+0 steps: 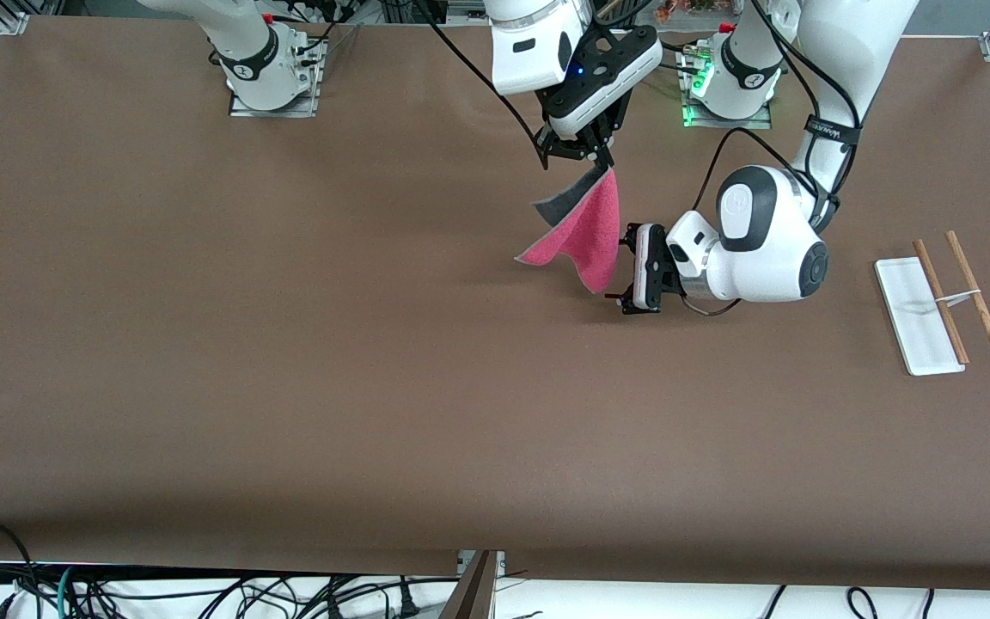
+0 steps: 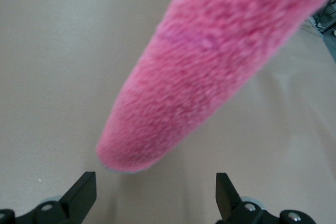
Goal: Pass towel and hang on rack
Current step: 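Hold the towel up with the right gripper while the left gripper approaches, then grasp the hanging towel with the left gripper below the right gripper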
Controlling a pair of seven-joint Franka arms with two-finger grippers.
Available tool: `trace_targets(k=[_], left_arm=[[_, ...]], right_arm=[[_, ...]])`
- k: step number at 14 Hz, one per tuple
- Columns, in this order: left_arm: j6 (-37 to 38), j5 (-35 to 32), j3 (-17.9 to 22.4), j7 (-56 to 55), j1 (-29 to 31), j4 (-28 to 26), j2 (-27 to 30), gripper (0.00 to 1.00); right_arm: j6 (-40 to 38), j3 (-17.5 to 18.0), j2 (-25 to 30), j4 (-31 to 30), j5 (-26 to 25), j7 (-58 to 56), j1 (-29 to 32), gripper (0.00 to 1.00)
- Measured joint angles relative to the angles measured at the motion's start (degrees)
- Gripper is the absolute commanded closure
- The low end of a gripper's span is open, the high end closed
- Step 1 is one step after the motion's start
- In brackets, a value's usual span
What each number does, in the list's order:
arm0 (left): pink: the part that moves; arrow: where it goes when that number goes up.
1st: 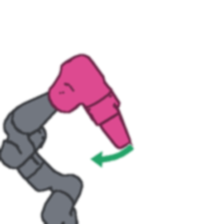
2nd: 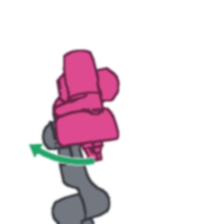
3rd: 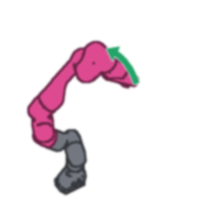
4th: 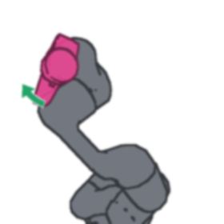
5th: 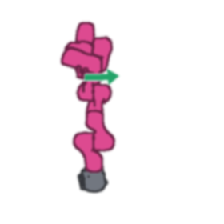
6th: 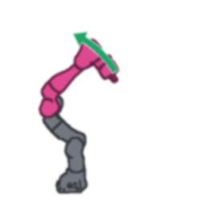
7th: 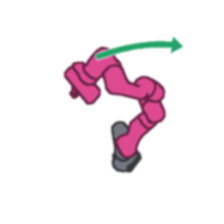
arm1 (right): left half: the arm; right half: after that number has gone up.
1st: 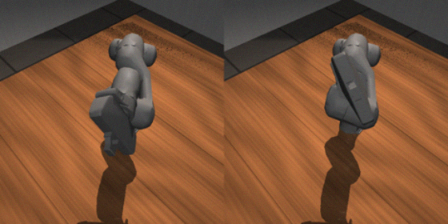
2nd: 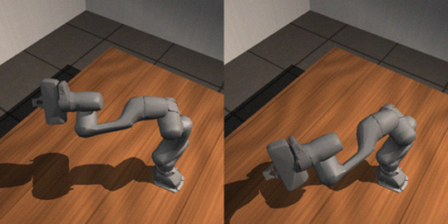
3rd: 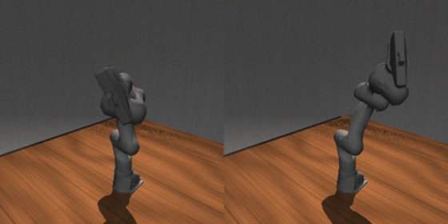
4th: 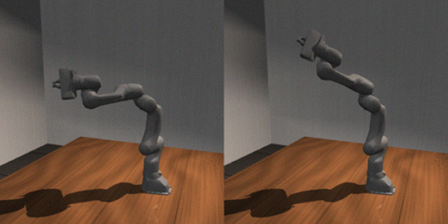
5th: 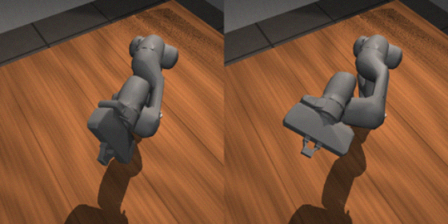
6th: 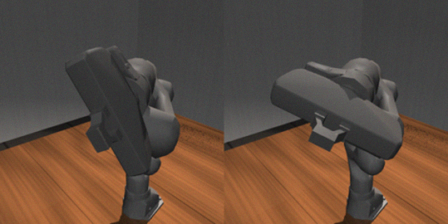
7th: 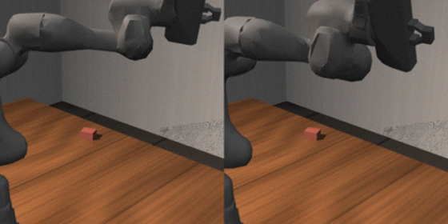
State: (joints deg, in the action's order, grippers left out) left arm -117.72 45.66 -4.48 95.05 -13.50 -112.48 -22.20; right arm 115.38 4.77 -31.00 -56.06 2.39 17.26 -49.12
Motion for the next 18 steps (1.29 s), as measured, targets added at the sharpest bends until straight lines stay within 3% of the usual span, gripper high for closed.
trace_targets(k=[6, 7, 8, 9, 10, 11, 12, 14, 15, 18], left_arm=[[0.18, 0.00, 0.00, 0.16, 0.09, 0.14, 0.18, 0.00], [0.18, 0.00, 0.00, 0.19, 0.09, 0.17, 0.20, 0.18], [0.18, 0.00, 0.00, 0.23, 0.09, 0.20, 0.23, 0.51], [0.18, 0.00, 0.00, 0.23, 0.09, 0.25, 0.28, 0.75], [0.18, 0.02, 0.00, 0.24, 0.09, 0.27, 0.35, 0.84], [0.18, 0.04, 0.00, 0.24, 0.09, 0.27, 0.41, 0.86], [0.18, 0.05, 0.00, 0.25, 0.09, 0.27, 0.50, 0.81], [0.19, 0.10, 0.00, 0.25, 0.09, 0.34, 0.78, 0.35], [0.18, 0.42, 0.00, 0.25, 0.09, 0.37, 0.93, 0.23], [0.18, 1.38, -0.01, 0.34, 0.09, 0.37, 1.12, 0.24]], right_arm=[[0.14, 0.00, 0.00, -0.02, 0.00, -0.01, -0.01, 1.00], [0.16, 0.00, 0.00, -0.02, 0.00, -0.01, -0.01, 1.00], [0.17, 0.00, 0.00, -0.02, 0.00, -0.01, -0.01, 1.00], [0.19, 0.00, 0.00, -0.02, 0.00, -0.01, -0.01, 1.00], [0.20, 0.00, 0.00, -0.02, 0.00, -0.01, -0.01, 1.00], [0.20, 0.00, 0.00, -0.02, 0.00, -0.01, -0.01, 1.00], [0.21, 0.00, 0.00, -0.02, 0.00, -0.01, -0.01, 1.00], [0.21, 0.00, 0.00, -0.03, 0.00, -0.01, -0.01, 1.00], [0.22, 0.00, 0.00, -0.03, 0.00, -0.01, -0.01, 1.00], [0.23, 0.00, 0.00, -0.03, 0.00, -0.01, -0.01, 1.00]])
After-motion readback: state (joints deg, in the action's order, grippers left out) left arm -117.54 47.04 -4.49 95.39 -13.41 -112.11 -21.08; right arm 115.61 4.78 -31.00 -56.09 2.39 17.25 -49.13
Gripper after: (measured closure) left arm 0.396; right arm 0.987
